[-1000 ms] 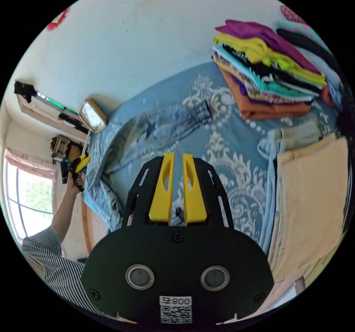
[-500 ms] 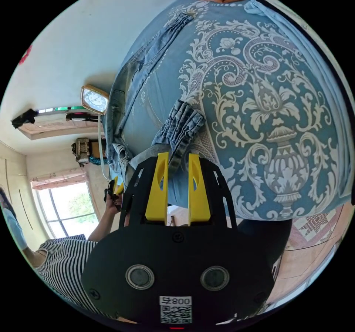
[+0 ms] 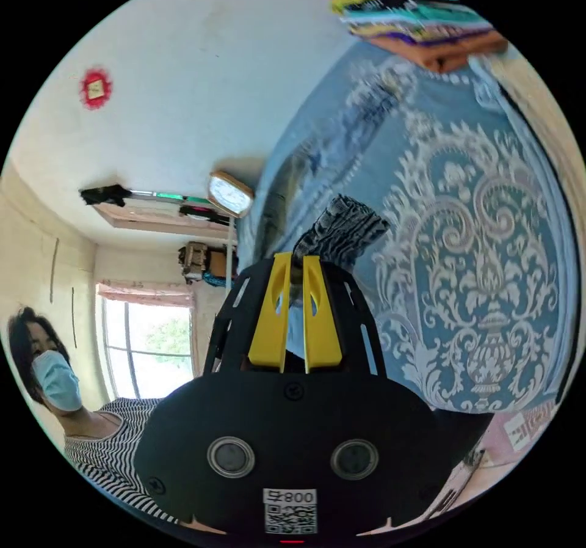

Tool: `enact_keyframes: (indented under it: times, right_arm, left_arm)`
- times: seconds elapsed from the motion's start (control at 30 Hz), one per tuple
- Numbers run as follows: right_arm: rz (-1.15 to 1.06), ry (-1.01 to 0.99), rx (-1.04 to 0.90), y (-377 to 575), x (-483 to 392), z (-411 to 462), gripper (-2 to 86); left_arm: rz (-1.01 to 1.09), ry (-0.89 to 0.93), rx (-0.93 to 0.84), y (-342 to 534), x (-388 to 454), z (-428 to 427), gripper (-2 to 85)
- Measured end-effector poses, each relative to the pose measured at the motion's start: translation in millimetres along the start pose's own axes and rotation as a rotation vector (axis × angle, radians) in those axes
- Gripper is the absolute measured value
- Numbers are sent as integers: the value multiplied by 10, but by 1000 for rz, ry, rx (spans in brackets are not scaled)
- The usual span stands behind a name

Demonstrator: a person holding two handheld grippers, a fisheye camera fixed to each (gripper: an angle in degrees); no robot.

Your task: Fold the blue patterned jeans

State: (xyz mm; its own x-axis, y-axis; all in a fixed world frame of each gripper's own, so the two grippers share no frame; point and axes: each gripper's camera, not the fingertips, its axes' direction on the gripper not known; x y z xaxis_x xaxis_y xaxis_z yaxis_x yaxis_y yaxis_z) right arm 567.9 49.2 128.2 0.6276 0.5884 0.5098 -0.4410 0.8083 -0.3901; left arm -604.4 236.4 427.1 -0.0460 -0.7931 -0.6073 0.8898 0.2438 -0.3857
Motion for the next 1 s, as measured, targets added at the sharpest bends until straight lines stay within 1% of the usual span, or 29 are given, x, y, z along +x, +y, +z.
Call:
enact_keyframes:
  times: [0.07, 0.13, 0.2, 0.27, 0.3, 0.33, 0.37, 0.43, 0.5, 0.57, 0.6, 0.67, 0.77, 0.9, 0.93, 1.0]
  right_arm:
    - [-88, -20, 40, -50, -262, -232, 27]
    - [-158, 2, 58, -19, -460, -395, 26]
    - [-182, 82, 61, 119, -506, -512, 26]
    - [-123, 112, 53, 256, -312, -525, 26]
    - [-54, 136, 41, 355, -89, -499, 27]
    - [-16, 163, 28, 405, 41, -471, 27]
    - [77, 218, -13, 509, 345, -391, 27]
    - [307, 198, -114, 752, 995, -206, 29]
    - [402, 179, -133, 942, 1250, -126, 29]
    - [420, 112, -64, 1035, 1267, -132, 30]
    - [409, 122, -74, 1034, 1222, -96, 30]
    - [383, 159, -98, 996, 1113, -53, 31]
    - [337, 203, -103, 950, 887, 4, 31]
    - [269, 294, -96, 937, 478, 201, 34]
    - [257, 318, -98, 933, 408, 240, 34]
    - [220, 419, -108, 922, 136, 407, 35]
  left_arm:
    - [54, -26, -35, 17, 135, -84, 18]
    - [53, -34, -62, 99, 105, -112, 18]
    - [7, -72, -104, 209, -60, -106, 17]
    - [-129, -100, -147, 395, -467, -68, 16]
    - [-166, -111, -167, 440, -585, -56, 16]
    - [-248, -136, -187, 533, -810, -52, 15]
    - [-318, -150, -201, 619, -999, -73, 13]
    - [-382, -178, -179, 715, -1140, -168, 11]
    - [-375, -154, -172, 743, -1159, -270, 8]
    - [-325, -206, -194, 712, -1085, -430, 7]
    - [-307, -222, -197, 696, -1056, -474, 7]
    - [-213, -273, -169, 594, -900, -649, 11]
    - [-112, -284, -116, 372, -755, -788, 27]
    - [-77, -268, -71, -13, -773, -868, 74]
    - [-83, -263, -34, -129, -812, -917, 88]
    - [-121, -259, 14, -282, -925, -1004, 102]
